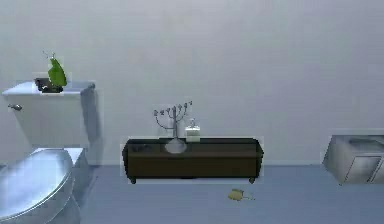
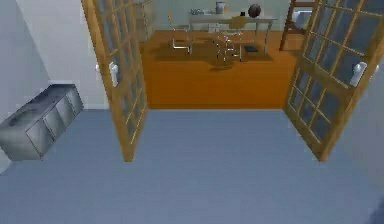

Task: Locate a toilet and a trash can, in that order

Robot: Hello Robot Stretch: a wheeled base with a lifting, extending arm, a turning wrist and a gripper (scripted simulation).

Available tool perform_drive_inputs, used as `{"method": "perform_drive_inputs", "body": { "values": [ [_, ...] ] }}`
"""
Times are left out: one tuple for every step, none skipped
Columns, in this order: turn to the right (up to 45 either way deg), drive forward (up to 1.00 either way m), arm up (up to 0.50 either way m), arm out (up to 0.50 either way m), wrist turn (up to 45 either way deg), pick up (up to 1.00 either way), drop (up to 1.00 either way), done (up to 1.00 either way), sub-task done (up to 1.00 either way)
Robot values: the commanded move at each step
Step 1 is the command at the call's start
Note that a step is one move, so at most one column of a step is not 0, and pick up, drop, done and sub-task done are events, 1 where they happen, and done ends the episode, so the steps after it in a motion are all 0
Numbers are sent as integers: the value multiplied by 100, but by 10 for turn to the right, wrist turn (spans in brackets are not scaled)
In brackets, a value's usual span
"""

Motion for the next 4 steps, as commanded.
{"method": "perform_drive_inputs", "body": {
  "values": [
    [-450, 0, 0, 0, 0, 0, 0, 0, 0],
    [-180, 0, 0, 0, 0, 0, 0, 0, 0],
    [0, 30, 0, 0, 0, 0, 0, 0, 0],
    [180, 0, 0, 0, 0, 0, 0, 0, 0]
  ]
}}
